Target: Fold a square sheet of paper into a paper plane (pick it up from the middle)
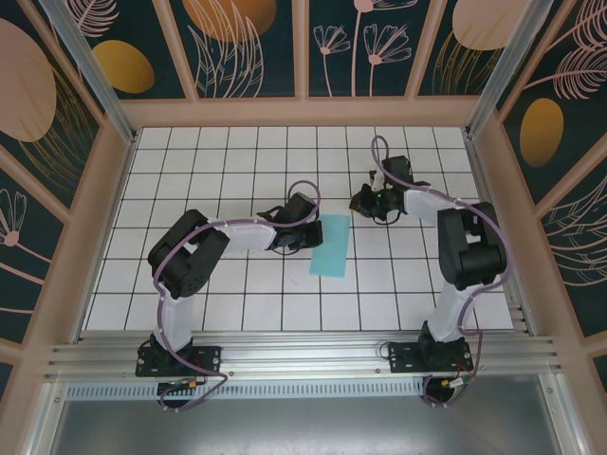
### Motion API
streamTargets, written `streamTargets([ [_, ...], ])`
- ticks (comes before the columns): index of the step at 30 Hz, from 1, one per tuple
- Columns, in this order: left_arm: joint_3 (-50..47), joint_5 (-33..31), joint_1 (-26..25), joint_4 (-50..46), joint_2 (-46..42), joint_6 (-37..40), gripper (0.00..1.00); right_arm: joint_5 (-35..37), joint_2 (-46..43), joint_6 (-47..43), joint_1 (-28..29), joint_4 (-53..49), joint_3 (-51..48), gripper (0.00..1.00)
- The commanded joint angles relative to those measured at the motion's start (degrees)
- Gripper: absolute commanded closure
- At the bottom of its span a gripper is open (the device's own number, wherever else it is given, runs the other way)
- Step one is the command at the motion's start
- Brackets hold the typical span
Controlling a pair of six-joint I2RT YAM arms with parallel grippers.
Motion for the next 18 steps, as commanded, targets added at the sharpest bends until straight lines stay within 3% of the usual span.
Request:
streamTargets([
  [1,-1.07,-2.41,0.01,-5.74,0.49,-0.07,1.0,-5.38,-1.33,2.82,0.12,4.09,-3.87,0.98],
  [7,-0.72,-2.11,-0.04,-6.0,0.9,0.17,1.0,-5.19,3.35,2.98,0.99,4.95,-4.6,0.98],
  [12,-1.0,-2.24,0.01,-6.15,0.65,0.08,1.0,0.47,7.73,1.61,0.99,1.4,-4.13,0.98],
  [18,-1.4,-2.35,0.01,-6.3,0.49,0.15,1.0,0.36,6.01,0.78,0.89,-0.99,-0.78,0.98],
])
